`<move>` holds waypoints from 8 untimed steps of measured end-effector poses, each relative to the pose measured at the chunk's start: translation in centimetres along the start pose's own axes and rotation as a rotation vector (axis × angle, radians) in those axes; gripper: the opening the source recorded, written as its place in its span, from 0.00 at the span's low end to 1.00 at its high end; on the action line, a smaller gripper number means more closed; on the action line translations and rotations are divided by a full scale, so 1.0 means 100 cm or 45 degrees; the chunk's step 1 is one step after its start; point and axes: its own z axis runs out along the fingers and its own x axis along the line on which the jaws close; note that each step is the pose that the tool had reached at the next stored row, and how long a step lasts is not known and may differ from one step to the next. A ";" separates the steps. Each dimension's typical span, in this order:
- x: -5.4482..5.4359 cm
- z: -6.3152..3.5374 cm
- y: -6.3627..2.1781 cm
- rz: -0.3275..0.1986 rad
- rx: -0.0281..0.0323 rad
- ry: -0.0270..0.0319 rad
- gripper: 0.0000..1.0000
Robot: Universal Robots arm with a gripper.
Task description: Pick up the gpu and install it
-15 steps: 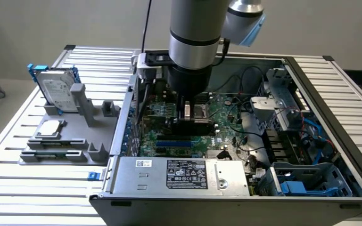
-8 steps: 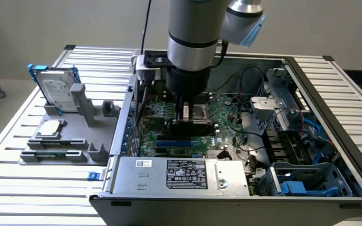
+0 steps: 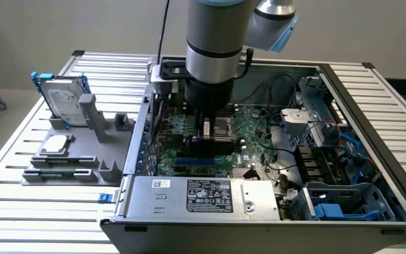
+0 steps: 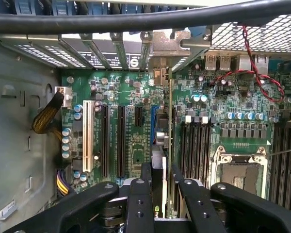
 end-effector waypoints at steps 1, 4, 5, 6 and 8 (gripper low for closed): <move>0.000 0.0006 0.0004 0.000 -0.0001 0.0000 0.26; 0.000 0.0019 0.0014 0.000 -0.0001 0.0001 0.26; 0.000 0.0024 0.0015 0.000 -0.0001 0.0001 0.26; 0.001 0.0034 0.0019 0.000 -0.0002 0.0001 0.26; 0.001 0.0043 0.0022 0.000 -0.0006 0.0002 0.26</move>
